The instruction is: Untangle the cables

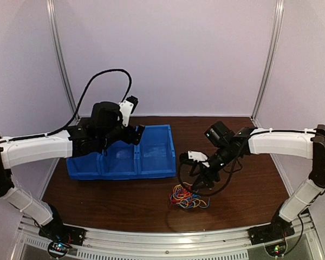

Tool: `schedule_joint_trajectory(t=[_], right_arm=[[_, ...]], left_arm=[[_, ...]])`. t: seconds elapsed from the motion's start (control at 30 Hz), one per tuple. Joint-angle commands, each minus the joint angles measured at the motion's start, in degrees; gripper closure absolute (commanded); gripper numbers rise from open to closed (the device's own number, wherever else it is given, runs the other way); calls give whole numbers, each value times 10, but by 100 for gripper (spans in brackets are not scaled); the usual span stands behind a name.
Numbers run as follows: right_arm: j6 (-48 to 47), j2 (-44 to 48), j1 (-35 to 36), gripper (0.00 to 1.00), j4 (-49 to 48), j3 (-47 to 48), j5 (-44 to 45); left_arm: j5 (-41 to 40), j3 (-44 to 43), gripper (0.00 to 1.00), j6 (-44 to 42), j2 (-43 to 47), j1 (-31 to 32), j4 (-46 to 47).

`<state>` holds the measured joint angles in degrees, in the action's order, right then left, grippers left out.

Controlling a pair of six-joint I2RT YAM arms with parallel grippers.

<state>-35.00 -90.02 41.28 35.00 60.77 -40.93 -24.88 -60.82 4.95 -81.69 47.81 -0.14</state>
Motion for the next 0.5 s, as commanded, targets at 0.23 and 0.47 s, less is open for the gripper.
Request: schedule_joint_trajectory(t=[0.23,0.47], right_arm=[[-15,158,-62,35,-70,-93,27],[-18,205,-63,51,-112,-143,51]], left_arm=[[221,46,25,-2,29,120,-6],[336,173,40,74,47,147,115]])
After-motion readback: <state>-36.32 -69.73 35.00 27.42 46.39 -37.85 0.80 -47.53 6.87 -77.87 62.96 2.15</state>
